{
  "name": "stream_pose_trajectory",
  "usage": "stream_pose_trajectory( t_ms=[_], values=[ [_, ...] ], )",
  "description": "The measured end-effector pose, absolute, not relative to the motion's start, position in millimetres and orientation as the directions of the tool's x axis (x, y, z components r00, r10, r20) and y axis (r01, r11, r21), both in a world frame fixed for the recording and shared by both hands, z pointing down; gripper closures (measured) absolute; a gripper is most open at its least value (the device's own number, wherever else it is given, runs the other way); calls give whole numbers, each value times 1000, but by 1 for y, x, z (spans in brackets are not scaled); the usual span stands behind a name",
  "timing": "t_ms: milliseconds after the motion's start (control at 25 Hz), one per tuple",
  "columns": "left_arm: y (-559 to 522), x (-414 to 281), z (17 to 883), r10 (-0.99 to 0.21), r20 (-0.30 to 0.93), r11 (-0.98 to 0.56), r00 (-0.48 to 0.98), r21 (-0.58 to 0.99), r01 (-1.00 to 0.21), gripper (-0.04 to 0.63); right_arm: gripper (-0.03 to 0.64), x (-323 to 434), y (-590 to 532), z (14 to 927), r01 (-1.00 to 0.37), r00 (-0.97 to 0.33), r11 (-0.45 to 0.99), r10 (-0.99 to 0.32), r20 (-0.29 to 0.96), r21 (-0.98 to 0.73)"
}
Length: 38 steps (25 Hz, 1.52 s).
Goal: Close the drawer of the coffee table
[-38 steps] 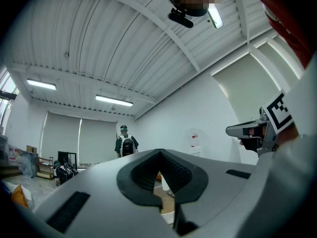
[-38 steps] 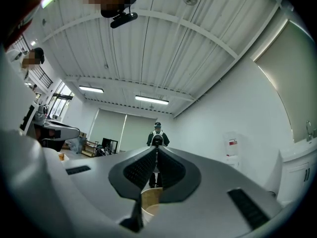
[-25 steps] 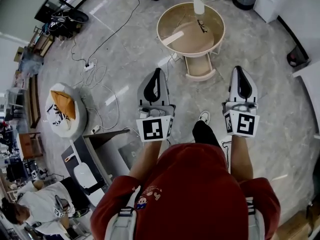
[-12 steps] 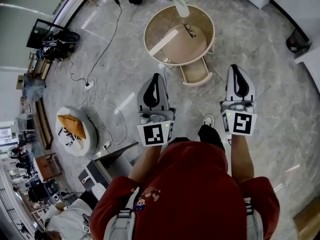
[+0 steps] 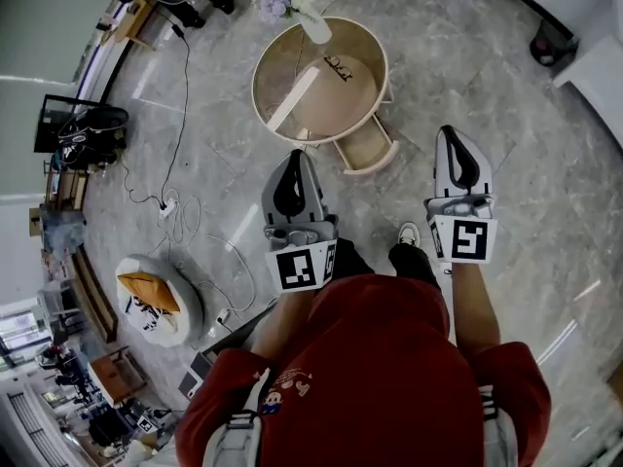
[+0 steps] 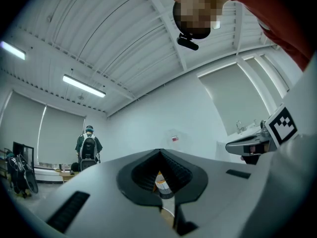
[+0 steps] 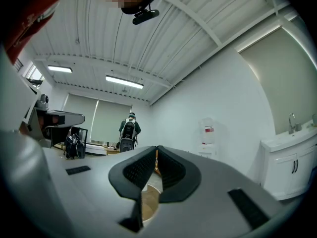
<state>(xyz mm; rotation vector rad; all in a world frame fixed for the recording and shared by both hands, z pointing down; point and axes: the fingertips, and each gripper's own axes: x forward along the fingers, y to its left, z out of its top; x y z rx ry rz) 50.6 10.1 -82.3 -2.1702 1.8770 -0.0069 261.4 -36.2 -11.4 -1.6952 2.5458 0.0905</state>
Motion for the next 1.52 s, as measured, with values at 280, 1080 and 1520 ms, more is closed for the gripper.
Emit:
stream_pose_trajectory(
  t_ms=[280,1080,1520],
  values=[
    [-26,-2,-41,-968,-116,-201,223,-176,-964,583,591,219,-44,-13,-946,-325,323,-942,-85,41],
    [-79,-76,-10,-896,-62,-418,440,-218,-882,583,595,119,-74,19,-975,-221,222,-975,23,19],
    [-93,-52,151,-873,9,-482,488,-177,-858,583,595,104,-80,204,-948,-310,318,-937,164,25]
  ],
)
